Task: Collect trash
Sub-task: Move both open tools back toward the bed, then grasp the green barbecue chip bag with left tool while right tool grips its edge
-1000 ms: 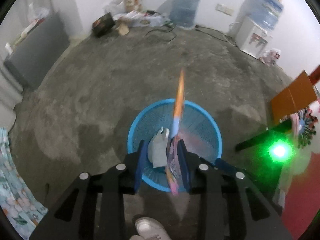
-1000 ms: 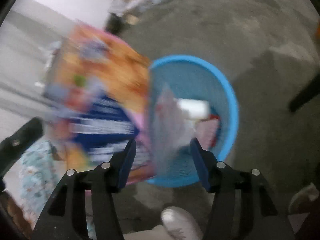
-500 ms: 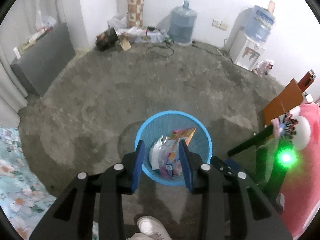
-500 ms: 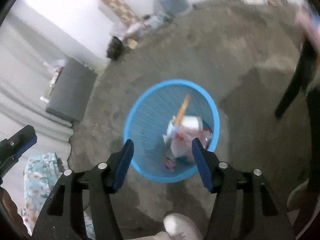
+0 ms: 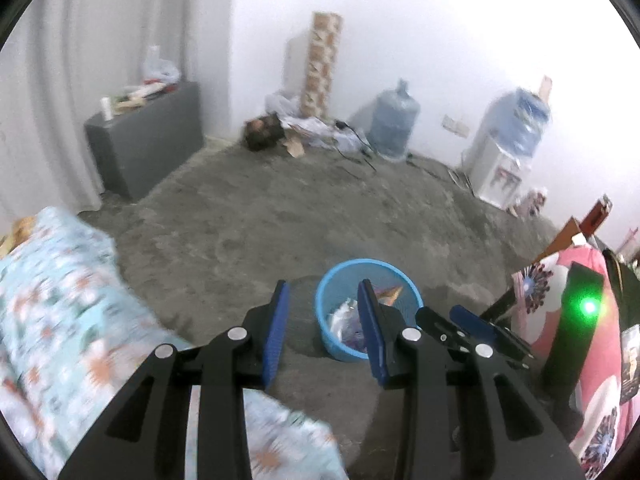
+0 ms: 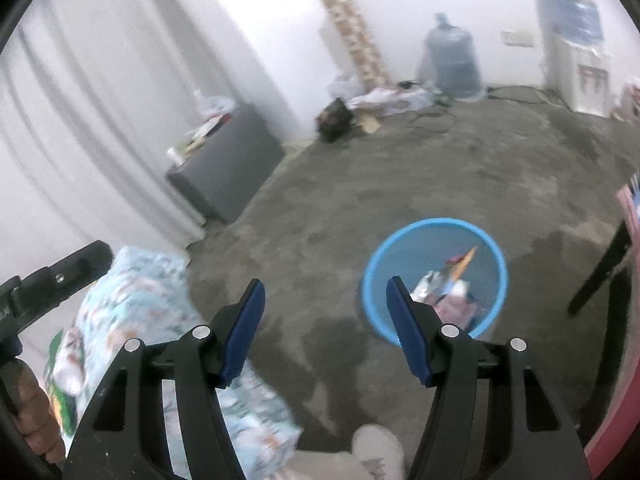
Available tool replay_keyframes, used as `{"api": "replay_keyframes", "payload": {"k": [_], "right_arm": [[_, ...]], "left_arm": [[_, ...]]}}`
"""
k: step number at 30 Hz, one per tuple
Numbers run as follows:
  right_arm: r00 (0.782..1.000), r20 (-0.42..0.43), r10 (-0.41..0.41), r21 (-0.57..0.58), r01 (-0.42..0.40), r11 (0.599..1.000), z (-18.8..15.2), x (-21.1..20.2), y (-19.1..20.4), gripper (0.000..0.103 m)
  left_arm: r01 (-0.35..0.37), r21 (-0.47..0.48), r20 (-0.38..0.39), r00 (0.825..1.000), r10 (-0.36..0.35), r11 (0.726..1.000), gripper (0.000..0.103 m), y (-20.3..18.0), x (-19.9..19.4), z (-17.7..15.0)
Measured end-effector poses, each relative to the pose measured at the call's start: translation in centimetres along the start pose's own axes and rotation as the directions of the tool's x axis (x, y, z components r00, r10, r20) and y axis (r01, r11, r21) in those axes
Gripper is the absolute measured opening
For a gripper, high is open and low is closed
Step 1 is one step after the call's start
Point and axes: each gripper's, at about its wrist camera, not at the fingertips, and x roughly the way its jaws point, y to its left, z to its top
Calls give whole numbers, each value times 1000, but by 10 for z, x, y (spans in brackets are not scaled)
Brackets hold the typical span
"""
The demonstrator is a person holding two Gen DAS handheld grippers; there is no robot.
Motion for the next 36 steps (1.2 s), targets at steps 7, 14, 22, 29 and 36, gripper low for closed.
{"api": "replay_keyframes", "payload": {"k": [7, 14, 22, 29, 36], "right_arm": [[995, -68, 78, -95, -85, 992, -14, -6, 45, 60], [979, -130, 156, -195, -180, 964, -33, -12, 89, 63], [953, -192, 235, -277, -282, 919, -53, -22, 142, 75], [925, -257, 281, -328, -357, 875, -72, -30, 181, 75], [887, -336, 315, -346, -428, 835, -94, -29, 216, 75]], "left_arm": [[-135, -75, 48, 989, 139, 988, 35, 50, -73, -47], [-246, -173, 52, 965, 259, 954, 47, 88, -126, -109], [-333, -314, 66, 926, 371, 889, 60, 131, -171, -158], [-388, -425, 74, 885, 459, 818, 67, 167, -204, -187], [-418, -527, 74, 845, 529, 740, 69, 202, -236, -221]]}}
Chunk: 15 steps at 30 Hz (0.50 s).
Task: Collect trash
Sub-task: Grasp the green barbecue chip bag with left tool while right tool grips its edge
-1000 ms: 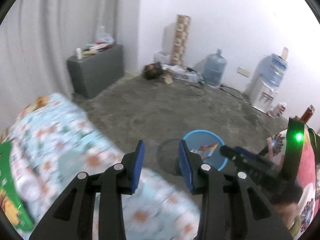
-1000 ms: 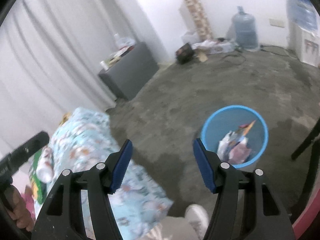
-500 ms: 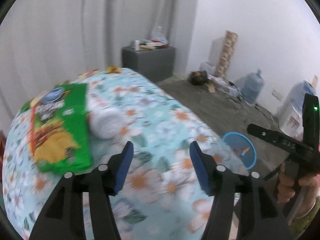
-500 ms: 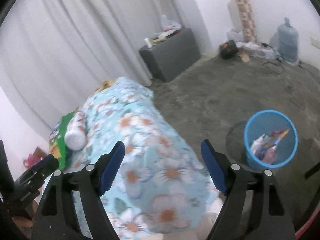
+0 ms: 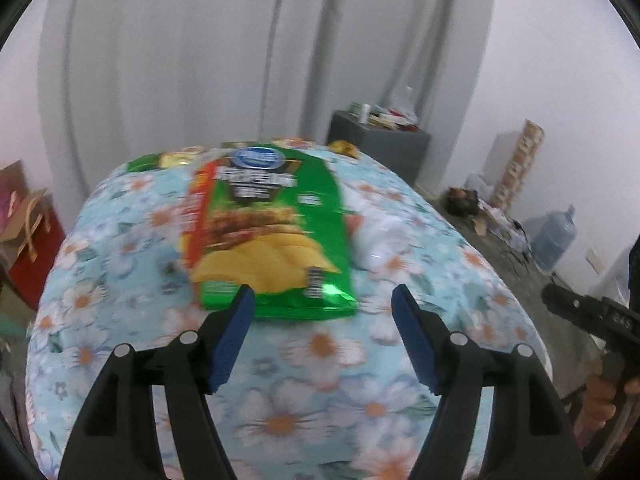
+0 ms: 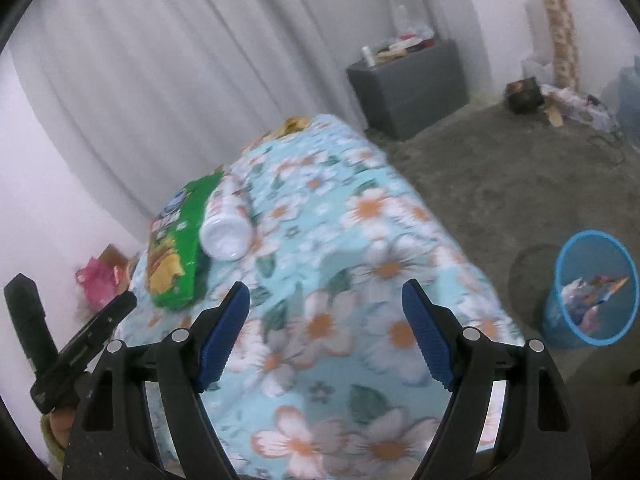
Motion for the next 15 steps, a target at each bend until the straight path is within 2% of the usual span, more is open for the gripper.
{"api": "replay_keyframes", "payload": {"k": [5, 9, 15], "right_arm": [[998, -48, 42, -26, -44, 999, -2, 16, 25, 74], [990, -87, 112, -33, -115, 993, 0, 30, 45, 70], [959, -161, 233, -13, -238, 971, 6, 63, 75, 66]], "left_arm": [[-22, -81, 19, 1000, 23, 996, 69, 35, -3, -1], [5, -152, 36, 999, 0, 988, 69, 61, 1, 3], [56, -219, 58, 997, -44, 974, 69, 84, 9, 10]]}}
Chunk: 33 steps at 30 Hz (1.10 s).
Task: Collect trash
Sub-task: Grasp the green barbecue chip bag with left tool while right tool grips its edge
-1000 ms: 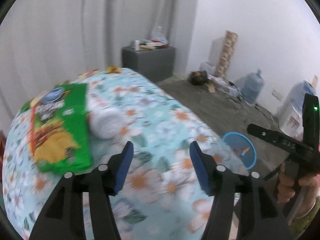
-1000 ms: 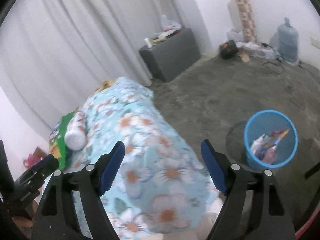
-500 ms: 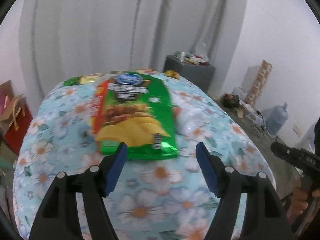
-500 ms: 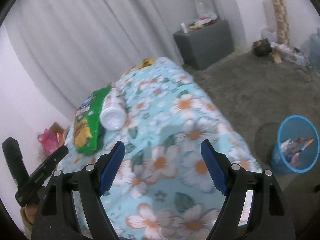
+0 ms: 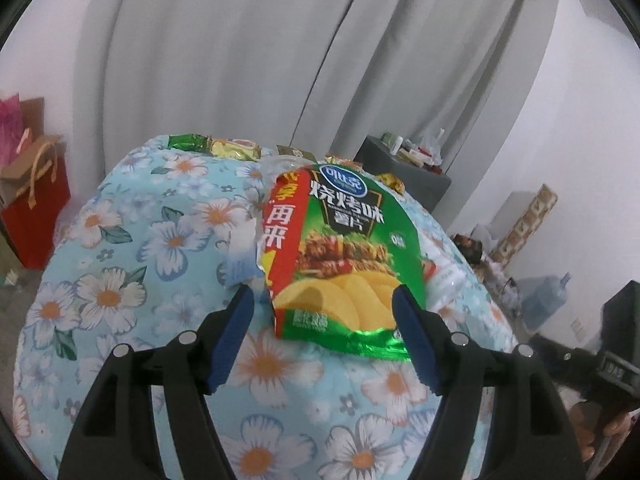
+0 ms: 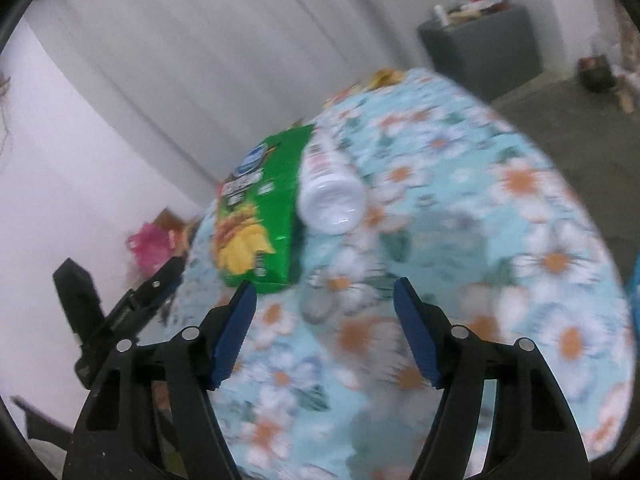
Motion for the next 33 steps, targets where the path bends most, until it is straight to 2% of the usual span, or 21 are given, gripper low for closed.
{"api": "replay_keyframes", "payload": {"k": [6, 14, 20, 23, 26, 28, 31, 33], "right_arm": [[993, -67, 96, 57, -93, 994, 12, 44, 6, 63], [991, -104, 86, 118, -73, 990, 18, 79, 0, 56], [985, -121, 122, 142, -105, 984, 20, 100, -1, 52], [983, -124, 137, 156, -117, 981, 20, 107, -1, 46], [980, -129, 149, 159, -128, 979, 22, 115, 2, 35], [978, -134, 160, 155, -139, 978, 21, 116, 4, 25], [974, -139, 178, 154, -156, 976, 18, 114, 8, 15], [964, -141, 224, 182, -197, 963, 16, 109, 3, 10]], "left_arm": [[42, -54, -30, 999, -43, 998, 67, 13, 15, 4], [112, -151, -110, 985, -130, 982, 57, 28, 40, 5], [163, -247, -146, 968, -203, 955, 52, 35, 53, -1], [168, -284, -148, 965, -216, 944, 49, 38, 59, -3], [193, -320, -146, 957, -250, 928, 44, 38, 59, -6], [207, -321, -144, 954, -264, 924, 43, 36, 56, -7], [236, -313, -130, 949, -287, 920, 43, 33, 46, -9], [251, -316, -124, 945, -302, 915, 43, 34, 38, -12]]}}
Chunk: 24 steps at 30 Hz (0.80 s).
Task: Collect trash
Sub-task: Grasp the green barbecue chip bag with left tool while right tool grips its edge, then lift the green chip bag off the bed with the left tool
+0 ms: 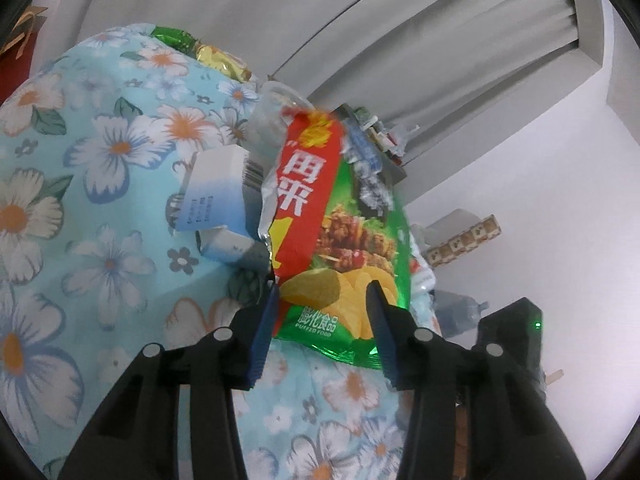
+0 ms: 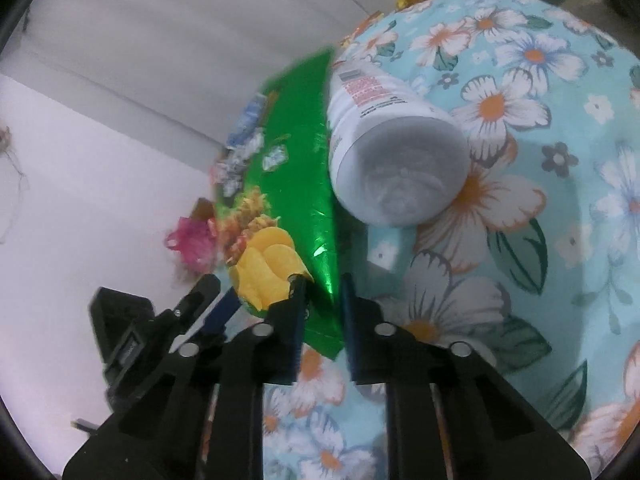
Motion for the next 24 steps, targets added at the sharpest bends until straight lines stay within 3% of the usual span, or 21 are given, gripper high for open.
{"api": "replay_keyframes", "payload": {"k": [4, 7, 14, 17, 24], "right_arm": [[995, -16, 100, 67, -98, 993, -2, -9, -10, 5], [990, -42, 131, 95, -127, 987, -7, -14, -15, 3], [970, -80, 229, 165, -214, 963, -18, -28, -30, 2], [947, -86, 310, 221, -286, 932, -26, -36, -42, 2], [916, -148, 372, 230, -334, 914, -40, -25, -45, 2]], "left_arm": [[28, -17, -20, 999, -29, 999, 43, 3, -2, -2], [21, -34, -34, 999, -22, 999, 43, 6, 3, -1], [90, -154, -66, 993, -102, 984, 43, 21, 12, 1], [131, -205, -88, 984, -152, 970, 44, 26, 16, 0], [241, -250, -151, 947, -284, 938, 43, 15, 29, -8]]}}
